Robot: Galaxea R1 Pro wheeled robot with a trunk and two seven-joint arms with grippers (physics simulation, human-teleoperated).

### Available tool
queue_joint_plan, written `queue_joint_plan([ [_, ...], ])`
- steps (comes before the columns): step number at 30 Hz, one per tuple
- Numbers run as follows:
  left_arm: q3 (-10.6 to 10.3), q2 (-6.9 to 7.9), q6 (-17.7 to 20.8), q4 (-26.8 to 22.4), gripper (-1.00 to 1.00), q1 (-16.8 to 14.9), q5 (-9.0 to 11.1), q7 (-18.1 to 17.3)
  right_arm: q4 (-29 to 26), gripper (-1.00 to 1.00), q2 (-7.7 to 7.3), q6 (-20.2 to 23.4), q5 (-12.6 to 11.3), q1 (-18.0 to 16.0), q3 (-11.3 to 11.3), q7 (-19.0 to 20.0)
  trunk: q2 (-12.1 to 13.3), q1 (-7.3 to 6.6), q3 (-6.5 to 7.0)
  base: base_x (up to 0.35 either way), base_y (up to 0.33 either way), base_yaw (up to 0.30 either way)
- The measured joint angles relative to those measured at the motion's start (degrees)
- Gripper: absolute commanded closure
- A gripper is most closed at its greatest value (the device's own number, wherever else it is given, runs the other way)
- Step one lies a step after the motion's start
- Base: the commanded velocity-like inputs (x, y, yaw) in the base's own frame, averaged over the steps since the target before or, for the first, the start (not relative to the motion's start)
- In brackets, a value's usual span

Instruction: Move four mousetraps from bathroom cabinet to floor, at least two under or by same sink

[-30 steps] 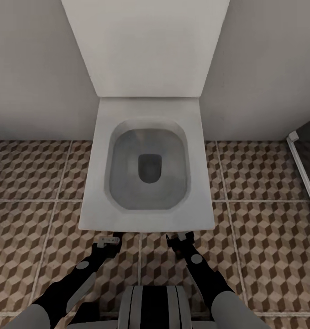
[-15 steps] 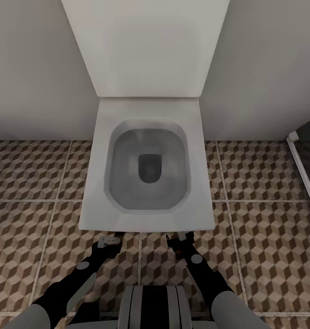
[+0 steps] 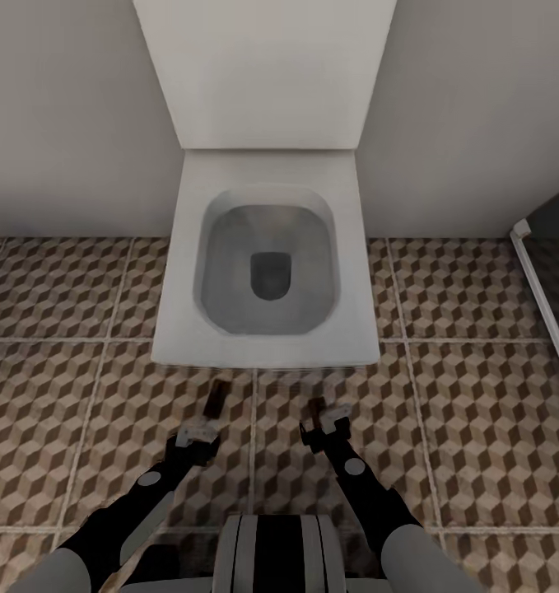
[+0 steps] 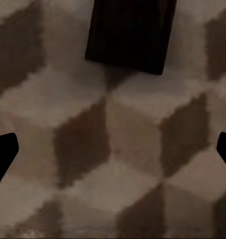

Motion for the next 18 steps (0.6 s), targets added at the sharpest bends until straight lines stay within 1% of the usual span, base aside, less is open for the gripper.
queue_joint_plan([
  [18,0.0,0.0,-0.01,0.05,-1.0,0.0,0.0,0.0,0.0,-1.0,0.0,0.0,0.02,0.0,0.0,0.0,0.0,0.0,0.0,-0.334,0.0,0.0],
])
